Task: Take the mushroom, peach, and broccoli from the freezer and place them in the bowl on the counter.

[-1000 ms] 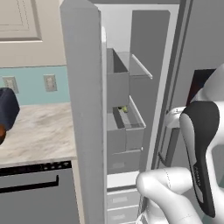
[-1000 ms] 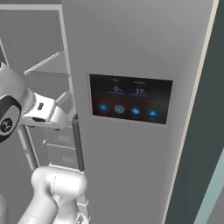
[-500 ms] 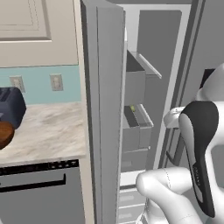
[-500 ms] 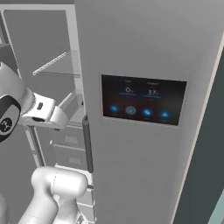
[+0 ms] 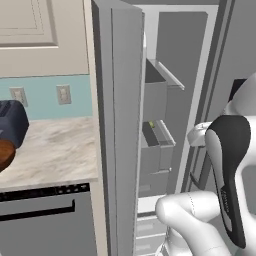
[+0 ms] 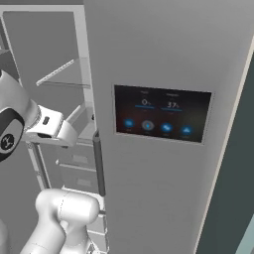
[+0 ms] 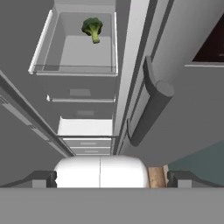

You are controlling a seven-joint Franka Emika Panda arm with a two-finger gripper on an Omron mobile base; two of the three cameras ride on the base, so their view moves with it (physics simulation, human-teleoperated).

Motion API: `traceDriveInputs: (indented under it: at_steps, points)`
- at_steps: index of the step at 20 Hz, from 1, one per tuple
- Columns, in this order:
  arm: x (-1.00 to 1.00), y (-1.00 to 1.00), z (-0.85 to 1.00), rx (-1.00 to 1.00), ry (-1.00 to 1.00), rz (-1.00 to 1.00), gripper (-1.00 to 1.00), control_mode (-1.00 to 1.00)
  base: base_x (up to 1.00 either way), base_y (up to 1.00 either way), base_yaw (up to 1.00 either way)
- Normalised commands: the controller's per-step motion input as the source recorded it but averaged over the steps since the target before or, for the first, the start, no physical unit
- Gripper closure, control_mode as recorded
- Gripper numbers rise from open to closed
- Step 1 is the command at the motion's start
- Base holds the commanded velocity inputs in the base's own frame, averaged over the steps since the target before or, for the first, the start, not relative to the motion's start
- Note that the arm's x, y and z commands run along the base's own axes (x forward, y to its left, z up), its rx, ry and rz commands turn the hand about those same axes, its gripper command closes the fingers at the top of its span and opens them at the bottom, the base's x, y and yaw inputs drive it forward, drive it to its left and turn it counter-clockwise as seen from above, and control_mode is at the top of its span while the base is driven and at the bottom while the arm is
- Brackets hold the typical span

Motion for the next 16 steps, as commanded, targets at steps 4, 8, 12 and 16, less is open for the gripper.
traceDriveInputs:
  at_steps: [4,8,12,16]
  points:
    - [0.0,0.0,0.0,0.0,0.0,0.0,-1.0,1.0,0.9,0.09,0.0]
    - [0.0,0.0,0.0,0.0,0.0,0.0,-1.0,1.0,0.89,0.19,0.0]
    - [0.0,0.0,0.0,0.0,0.0,0.0,-1.0,1.0,0.85,0.19,0.0]
    - [0.0,0.0,0.0,0.0,0.0,0.0,-1.0,1.0,0.61,0.18,0.0]
